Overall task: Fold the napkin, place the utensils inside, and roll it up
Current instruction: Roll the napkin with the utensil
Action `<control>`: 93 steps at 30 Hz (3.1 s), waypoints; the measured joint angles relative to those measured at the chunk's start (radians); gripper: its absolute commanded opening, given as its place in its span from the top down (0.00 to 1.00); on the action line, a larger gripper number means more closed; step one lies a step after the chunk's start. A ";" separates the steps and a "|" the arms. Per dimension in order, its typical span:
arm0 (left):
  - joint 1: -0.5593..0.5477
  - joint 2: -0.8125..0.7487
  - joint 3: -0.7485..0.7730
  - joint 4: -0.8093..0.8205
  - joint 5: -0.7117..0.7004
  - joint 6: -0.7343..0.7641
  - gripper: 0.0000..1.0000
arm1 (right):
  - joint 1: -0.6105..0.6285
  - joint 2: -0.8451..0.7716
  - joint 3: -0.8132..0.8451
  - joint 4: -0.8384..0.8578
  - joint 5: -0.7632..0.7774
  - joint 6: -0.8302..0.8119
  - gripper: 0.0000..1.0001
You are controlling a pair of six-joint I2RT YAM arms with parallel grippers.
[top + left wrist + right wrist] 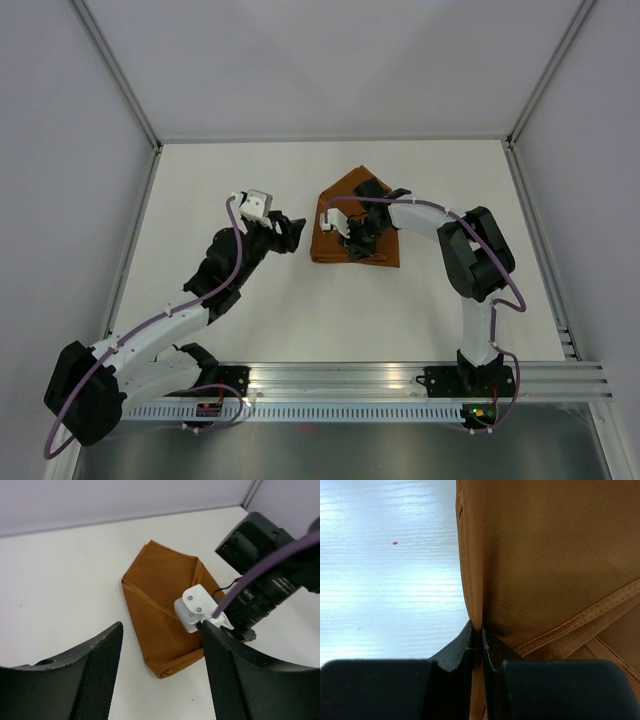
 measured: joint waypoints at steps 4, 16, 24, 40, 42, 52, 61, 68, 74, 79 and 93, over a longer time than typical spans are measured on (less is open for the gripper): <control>-0.055 -0.068 -0.060 0.101 -0.029 0.096 0.30 | -0.026 0.054 0.076 -0.105 -0.065 -0.013 0.85; -0.133 -0.071 -0.240 0.417 -0.019 0.364 0.26 | -0.053 0.161 0.209 -0.331 -0.175 -0.042 0.87; -0.322 0.241 -0.208 0.496 0.011 0.628 0.25 | -0.071 0.230 0.285 -0.455 -0.225 -0.055 0.87; -0.376 0.584 -0.047 0.419 0.117 0.814 0.20 | -0.096 0.331 0.390 -0.610 -0.280 -0.057 0.87; -0.383 0.615 -0.031 0.410 0.125 0.832 0.20 | -0.098 0.340 0.397 -0.624 -0.285 -0.057 0.87; -0.391 0.716 0.019 0.351 0.126 0.906 0.18 | -0.100 0.356 0.409 -0.665 -0.289 -0.058 0.88; -0.388 0.762 0.095 0.255 0.126 0.954 0.30 | -0.107 0.359 0.408 -0.686 -0.284 -0.070 0.89; -0.369 0.779 0.108 0.249 0.127 0.959 0.39 | -0.113 0.359 0.408 -0.695 -0.280 -0.081 0.89; -0.348 0.795 0.148 0.195 0.145 0.959 0.47 | -0.119 0.360 0.408 -0.706 -0.273 -0.092 0.89; -0.345 0.800 0.182 0.134 0.164 0.959 0.59 | -0.125 0.361 0.408 -0.711 -0.273 -0.097 0.89; -0.350 0.814 0.248 -0.002 0.190 0.957 0.97 | -0.127 0.361 0.408 -0.716 -0.274 -0.103 0.80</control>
